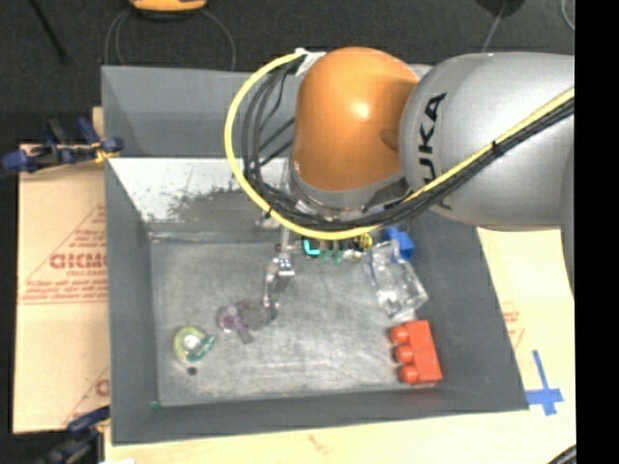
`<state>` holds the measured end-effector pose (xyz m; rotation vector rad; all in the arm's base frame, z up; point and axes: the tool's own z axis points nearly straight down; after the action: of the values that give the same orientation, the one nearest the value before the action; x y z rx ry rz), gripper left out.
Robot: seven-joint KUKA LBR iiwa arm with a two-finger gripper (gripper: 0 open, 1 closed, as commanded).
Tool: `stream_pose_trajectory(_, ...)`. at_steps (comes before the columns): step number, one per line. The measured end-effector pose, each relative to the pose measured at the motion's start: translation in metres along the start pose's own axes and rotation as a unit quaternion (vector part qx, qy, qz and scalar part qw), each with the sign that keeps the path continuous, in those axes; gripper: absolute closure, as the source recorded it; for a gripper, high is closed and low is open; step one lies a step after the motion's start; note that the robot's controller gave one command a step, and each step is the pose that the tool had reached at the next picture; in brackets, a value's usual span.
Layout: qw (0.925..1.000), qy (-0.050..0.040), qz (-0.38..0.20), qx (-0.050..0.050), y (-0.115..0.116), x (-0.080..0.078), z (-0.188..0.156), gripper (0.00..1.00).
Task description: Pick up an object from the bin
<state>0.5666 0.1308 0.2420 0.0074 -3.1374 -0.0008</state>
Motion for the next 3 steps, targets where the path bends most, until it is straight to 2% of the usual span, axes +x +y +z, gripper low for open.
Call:
stream_pose_trajectory(1, 0.9989, 0.0003, -0.047, 0.001, -0.007, 0.004, 0.097, 0.00)
stream_pose_trajectory(2, 0.9986, -0.0072, -0.052, -0.001, 0.000, 0.009, 0.167, 0.00)
stream_pose_trajectory(3, 0.9987, -0.0090, -0.050, -0.002, 0.000, 0.007, 0.163, 1.00)
